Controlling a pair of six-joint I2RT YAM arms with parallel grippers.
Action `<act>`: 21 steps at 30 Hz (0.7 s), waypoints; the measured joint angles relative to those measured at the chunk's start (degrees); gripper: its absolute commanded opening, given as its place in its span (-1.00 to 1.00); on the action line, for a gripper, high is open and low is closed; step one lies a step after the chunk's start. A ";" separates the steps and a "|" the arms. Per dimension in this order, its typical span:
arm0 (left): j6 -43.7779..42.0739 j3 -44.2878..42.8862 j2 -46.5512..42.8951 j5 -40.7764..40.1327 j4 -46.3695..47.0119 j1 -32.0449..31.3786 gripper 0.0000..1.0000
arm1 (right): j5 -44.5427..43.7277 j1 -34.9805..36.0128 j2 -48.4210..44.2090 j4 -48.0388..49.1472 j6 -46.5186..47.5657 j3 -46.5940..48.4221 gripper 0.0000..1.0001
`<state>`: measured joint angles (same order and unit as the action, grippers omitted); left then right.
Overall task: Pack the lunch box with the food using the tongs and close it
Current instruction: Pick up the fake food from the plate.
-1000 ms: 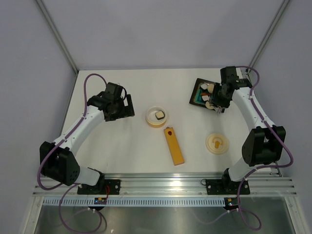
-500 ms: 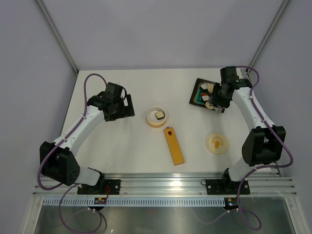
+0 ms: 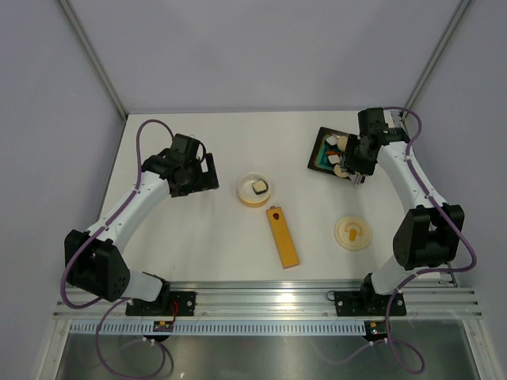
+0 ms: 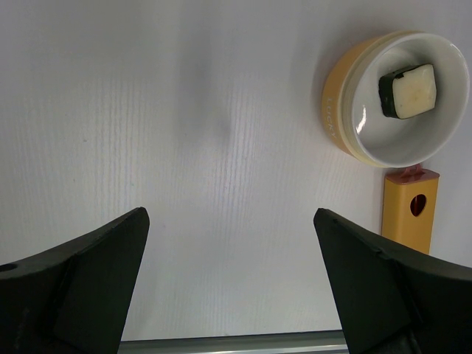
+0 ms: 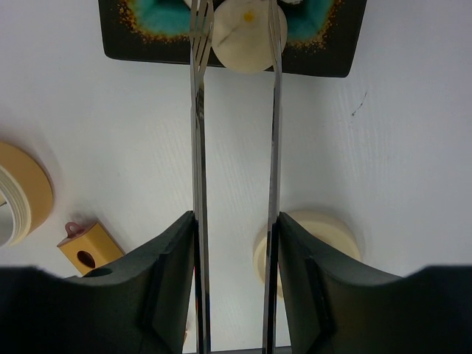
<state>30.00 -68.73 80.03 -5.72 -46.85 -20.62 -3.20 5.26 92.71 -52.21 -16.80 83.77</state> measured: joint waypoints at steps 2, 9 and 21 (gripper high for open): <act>0.00 0.00 0.00 0.11 0.00 0.00 0.98 | -0.22 0.00 0.00 0.02 0.09 -0.04 0.06; 0.00 0.00 0.00 0.39 0.00 0.00 0.98 | -0.22 0.00 0.04 0.00 0.11 -0.15 0.06; 0.00 0.44 0.00 0.42 0.00 0.00 0.98 | 1.22 0.00 6.86 0.48 0.59 5.25 0.12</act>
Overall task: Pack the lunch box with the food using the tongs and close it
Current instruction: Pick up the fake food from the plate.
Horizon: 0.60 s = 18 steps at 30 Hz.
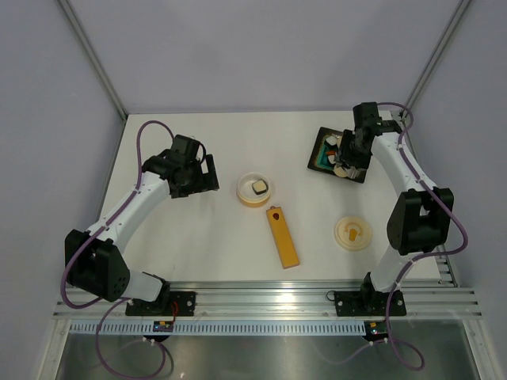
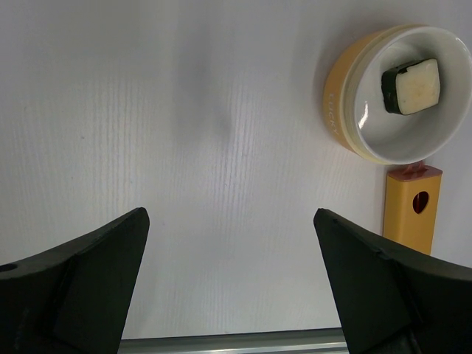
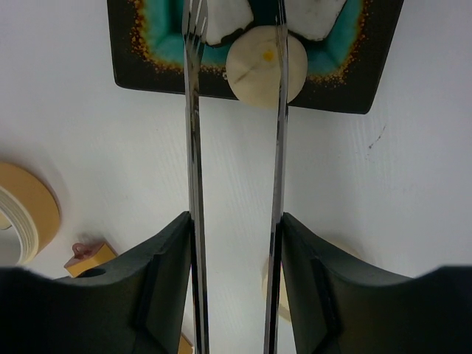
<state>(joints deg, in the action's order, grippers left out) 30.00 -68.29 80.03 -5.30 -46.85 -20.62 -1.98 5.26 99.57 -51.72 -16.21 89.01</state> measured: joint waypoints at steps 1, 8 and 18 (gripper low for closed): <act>0.00 0.09 0.00 0.00 0.00 0.00 0.98 | 0.11 0.00 0.92 0.09 0.00 0.52 0.13; 0.00 0.17 0.00 -0.04 -0.17 0.00 0.98 | 0.66 0.00 4.70 1.03 0.00 2.93 0.16; 0.02 0.17 -0.02 -0.04 -0.20 0.00 0.98 | 1.16 0.00 7.50 1.36 0.66 7.17 0.24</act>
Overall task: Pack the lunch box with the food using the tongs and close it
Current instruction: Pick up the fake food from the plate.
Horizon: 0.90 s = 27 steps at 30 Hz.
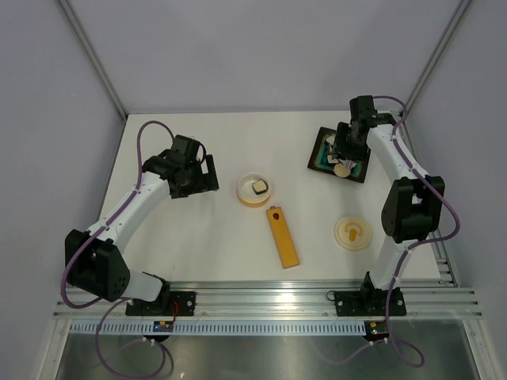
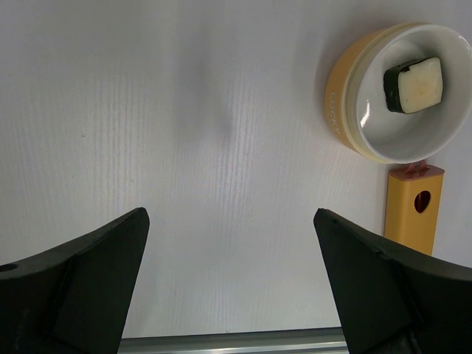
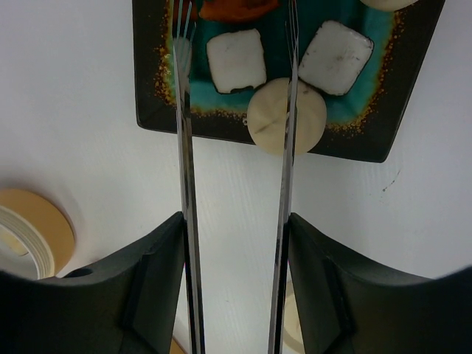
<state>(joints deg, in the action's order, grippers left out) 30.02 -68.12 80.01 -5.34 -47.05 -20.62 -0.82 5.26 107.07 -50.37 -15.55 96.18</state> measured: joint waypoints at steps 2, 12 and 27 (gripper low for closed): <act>0.00 0.02 0.00 0.00 0.00 0.00 0.98 | 0.00 0.00 0.98 0.20 0.04 0.17 0.25; 0.00 0.90 -0.15 0.00 -0.02 0.00 0.98 | 2.75 0.00 3.19 0.28 -0.02 0.15 0.22; 0.00 1.07 -0.74 0.00 -0.02 0.00 0.98 | 5.05 1.07 3.13 2.56 0.35 -1.81 0.07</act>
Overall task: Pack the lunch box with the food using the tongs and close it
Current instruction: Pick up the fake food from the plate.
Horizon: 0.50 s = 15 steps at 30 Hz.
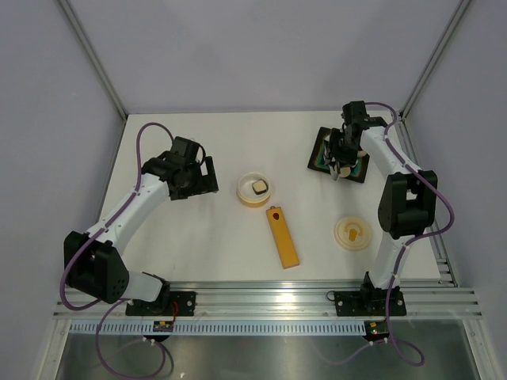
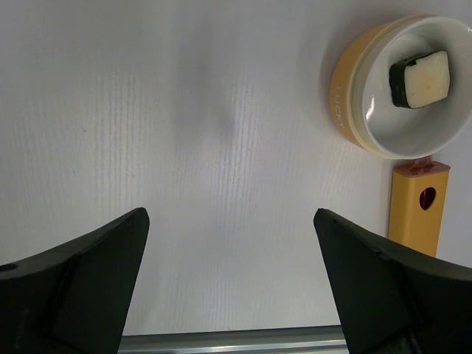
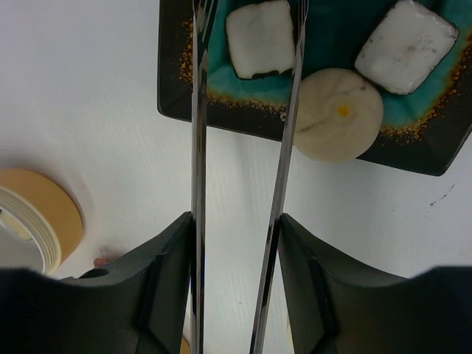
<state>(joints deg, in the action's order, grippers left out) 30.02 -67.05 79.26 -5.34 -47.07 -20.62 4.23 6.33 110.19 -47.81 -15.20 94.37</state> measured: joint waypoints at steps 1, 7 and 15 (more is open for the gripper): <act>0.00 0.00 -0.04 0.00 0.00 0.00 0.98 | 0.00 0.31 0.00 0.00 0.04 -0.02 0.07; 0.00 0.02 -0.07 0.02 0.00 0.00 0.98 | 0.04 1.79 0.00 0.00 0.07 0.00 0.06; 0.00 0.20 -0.07 0.00 0.02 0.00 0.98 | -0.11 2.03 0.00 0.00 0.04 0.00 0.11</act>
<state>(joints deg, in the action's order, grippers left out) 30.02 -66.85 79.20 -5.34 -47.05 -20.62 4.12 8.36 110.19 -47.81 -15.16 94.37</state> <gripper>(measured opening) 0.988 0.547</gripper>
